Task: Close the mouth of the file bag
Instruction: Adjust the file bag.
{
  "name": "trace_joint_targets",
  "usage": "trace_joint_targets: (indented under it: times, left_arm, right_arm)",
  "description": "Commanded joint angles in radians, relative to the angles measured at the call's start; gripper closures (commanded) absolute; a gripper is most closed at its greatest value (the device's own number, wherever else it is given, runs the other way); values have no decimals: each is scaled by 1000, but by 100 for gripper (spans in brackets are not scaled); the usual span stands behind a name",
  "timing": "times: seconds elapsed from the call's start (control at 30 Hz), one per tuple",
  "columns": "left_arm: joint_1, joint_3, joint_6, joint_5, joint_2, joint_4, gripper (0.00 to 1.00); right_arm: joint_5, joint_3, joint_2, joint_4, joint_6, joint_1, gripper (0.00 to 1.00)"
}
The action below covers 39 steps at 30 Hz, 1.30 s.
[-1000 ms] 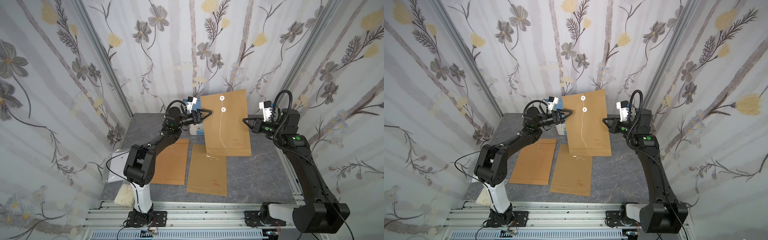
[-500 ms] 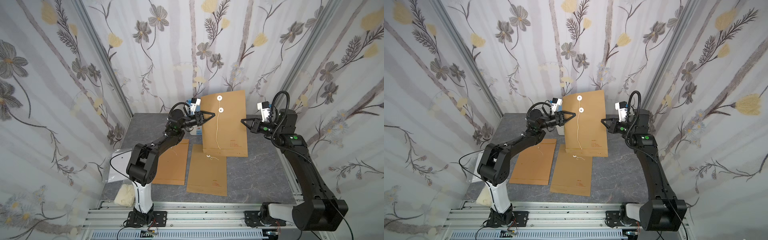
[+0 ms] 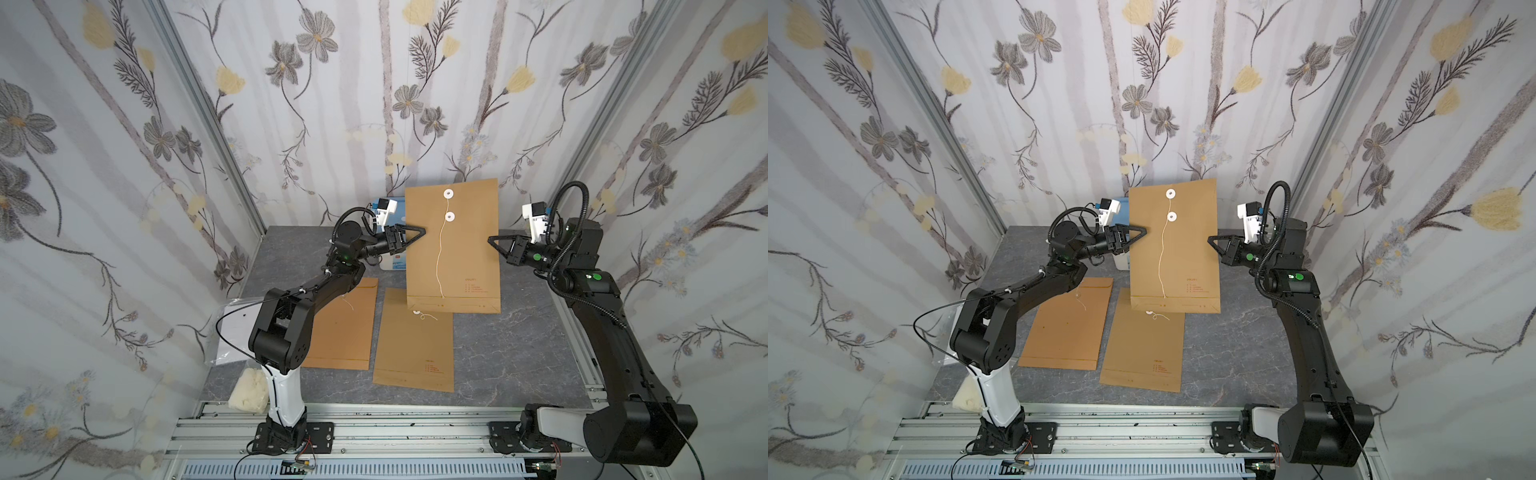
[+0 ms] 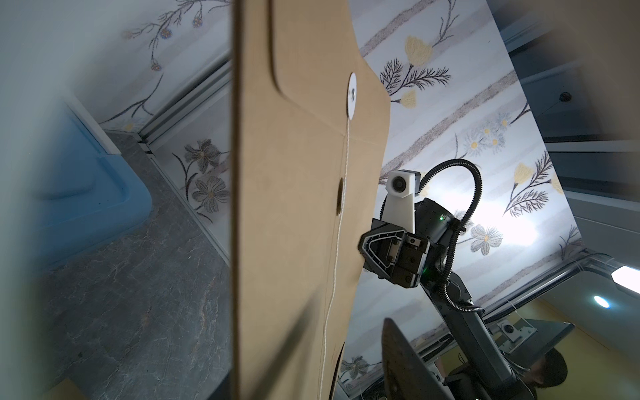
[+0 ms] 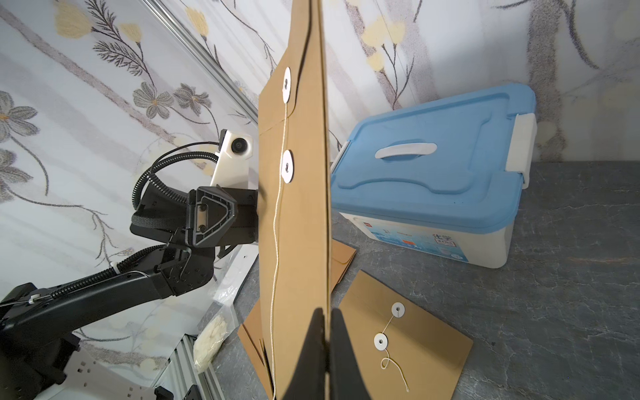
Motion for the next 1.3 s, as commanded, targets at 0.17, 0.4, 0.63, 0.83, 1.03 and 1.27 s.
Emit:
trace_joint_targets:
  times: [0.17,0.4,0.63,0.83,1.03,1.27]
  left_arm:
    - [-12,25,-20,23,22,55,64]
    - [-23,47,-24,16,37,45,58]
    - [-27,48,-22,20,45,40,70]
    - [-30,50,-16,25,36,28,89]
    - [-28,47,-4,19,32,18,100]
    - [-25,42,-10,13,29,46,100]
  right_arm:
    - [-17,2,10,28,-10,0,100]
    - [-23,-10,10,30,-13,2,100]
    - [-21,-10,8,26,-17,2,100]
    - [-22,-10,7,21,-21,2,100]
    - [-12,-12,1,5,-33,2,100]
    - [94,0,-35,-79,-27,0,60]
